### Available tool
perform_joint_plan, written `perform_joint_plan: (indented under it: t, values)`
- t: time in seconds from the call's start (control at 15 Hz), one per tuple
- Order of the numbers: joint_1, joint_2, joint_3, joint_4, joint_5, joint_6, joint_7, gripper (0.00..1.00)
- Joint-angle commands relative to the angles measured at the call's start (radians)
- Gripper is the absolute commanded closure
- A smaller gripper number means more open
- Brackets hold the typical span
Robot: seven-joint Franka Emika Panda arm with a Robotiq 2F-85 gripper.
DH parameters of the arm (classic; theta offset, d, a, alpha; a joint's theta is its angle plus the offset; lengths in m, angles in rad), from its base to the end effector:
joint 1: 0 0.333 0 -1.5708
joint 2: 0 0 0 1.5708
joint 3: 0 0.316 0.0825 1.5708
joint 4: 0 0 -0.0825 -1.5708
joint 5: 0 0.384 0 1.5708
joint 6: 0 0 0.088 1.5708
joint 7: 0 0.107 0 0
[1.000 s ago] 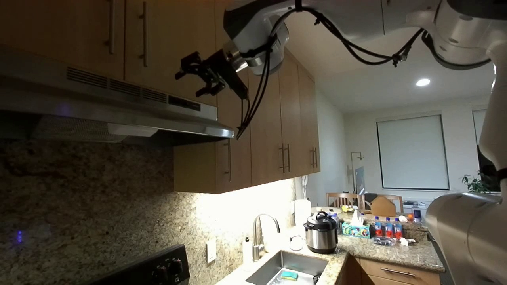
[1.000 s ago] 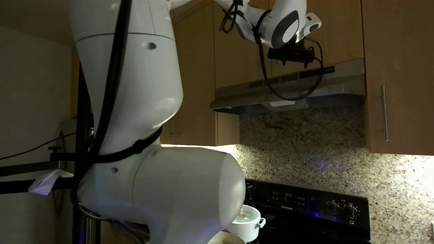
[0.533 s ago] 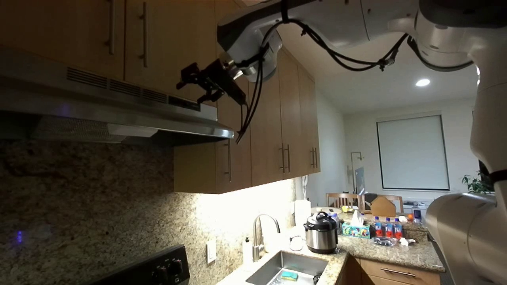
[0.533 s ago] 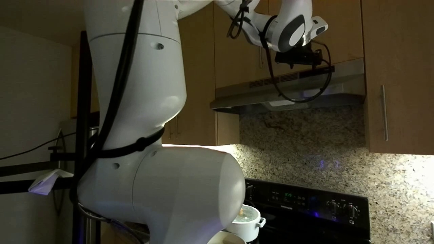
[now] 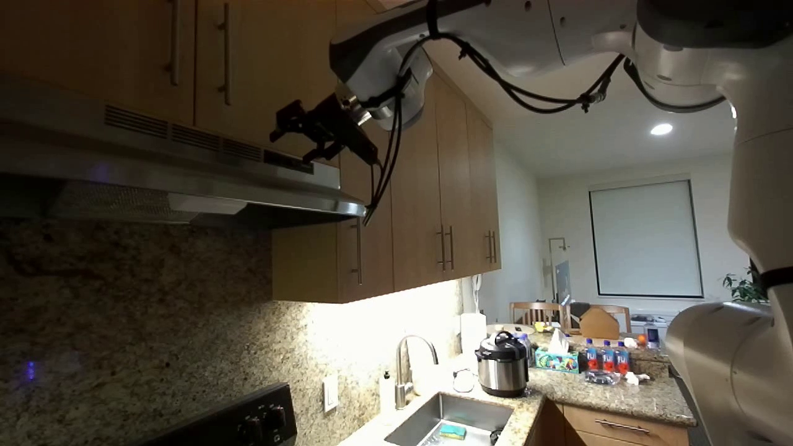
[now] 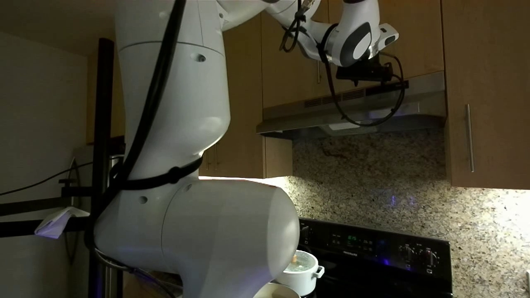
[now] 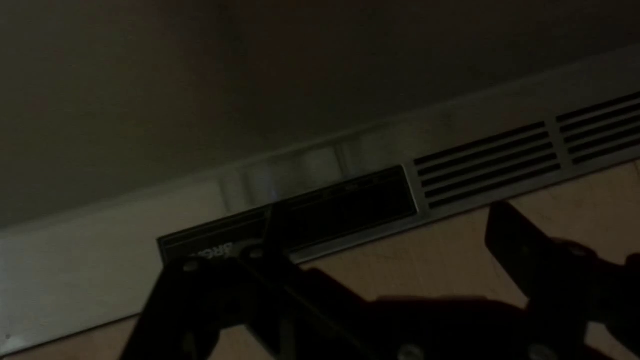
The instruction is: Turn on the overhead light
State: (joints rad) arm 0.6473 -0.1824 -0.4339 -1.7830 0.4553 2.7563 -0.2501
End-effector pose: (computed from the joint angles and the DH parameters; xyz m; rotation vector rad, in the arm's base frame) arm 0.5481 0.0710 0.7512 -2.2982 -0.1197 -1.4567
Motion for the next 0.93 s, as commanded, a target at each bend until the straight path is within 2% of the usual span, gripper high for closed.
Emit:
perform_joint_plan:
  t: [0.0,0.33,0.87]
  values:
    - [0.001,0.006,-0.001,0.005,0.004,0.008,-0.002,0.0]
    - [0.014,0.027,-0.011,0.032,0.042,0.01,-0.025,0.0]
    - [0.037,0.073,-0.044,0.106,0.17,-0.011,-0.065,0.0]
